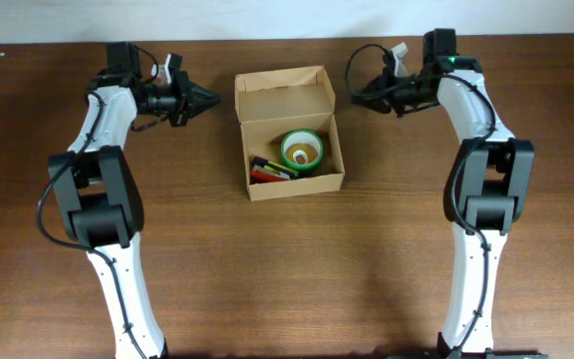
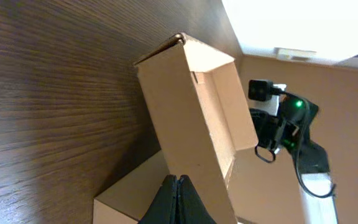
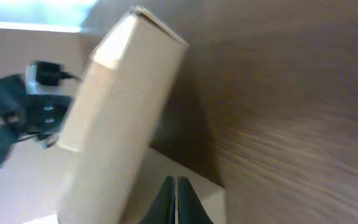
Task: Pack container
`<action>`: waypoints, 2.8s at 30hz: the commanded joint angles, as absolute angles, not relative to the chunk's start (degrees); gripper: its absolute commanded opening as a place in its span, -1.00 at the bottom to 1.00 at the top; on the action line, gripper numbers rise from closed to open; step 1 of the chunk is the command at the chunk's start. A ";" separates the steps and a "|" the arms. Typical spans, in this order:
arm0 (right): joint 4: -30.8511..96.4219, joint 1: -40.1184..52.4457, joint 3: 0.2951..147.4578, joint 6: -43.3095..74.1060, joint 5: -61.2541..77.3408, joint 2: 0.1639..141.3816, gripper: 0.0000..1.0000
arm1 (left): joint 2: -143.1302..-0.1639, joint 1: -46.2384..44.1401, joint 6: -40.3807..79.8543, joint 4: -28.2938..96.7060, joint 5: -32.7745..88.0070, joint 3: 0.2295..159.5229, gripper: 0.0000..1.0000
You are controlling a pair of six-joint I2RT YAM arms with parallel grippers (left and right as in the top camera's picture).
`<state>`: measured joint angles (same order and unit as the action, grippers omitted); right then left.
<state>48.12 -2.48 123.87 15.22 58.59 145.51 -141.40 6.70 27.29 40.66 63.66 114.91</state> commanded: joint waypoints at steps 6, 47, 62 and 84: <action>43.66 -3.07 123.74 19.62 75.70 150.89 -0.93 | -143.57 5.98 25.17 40.51 65.98 115.04 -0.97; 41.17 2.57 145.32 23.27 83.53 152.29 -0.93 | -148.11 -0.60 25.15 35.18 69.28 131.79 -0.97; 66.35 3.75 147.68 2.61 63.35 147.39 -0.93 | -147.39 -7.51 1.30 72.88 51.70 154.10 -0.97; 85.82 11.07 147.72 -10.15 34.92 132.07 -0.92 | -133.78 -13.06 -6.59 96.68 30.22 157.29 -0.97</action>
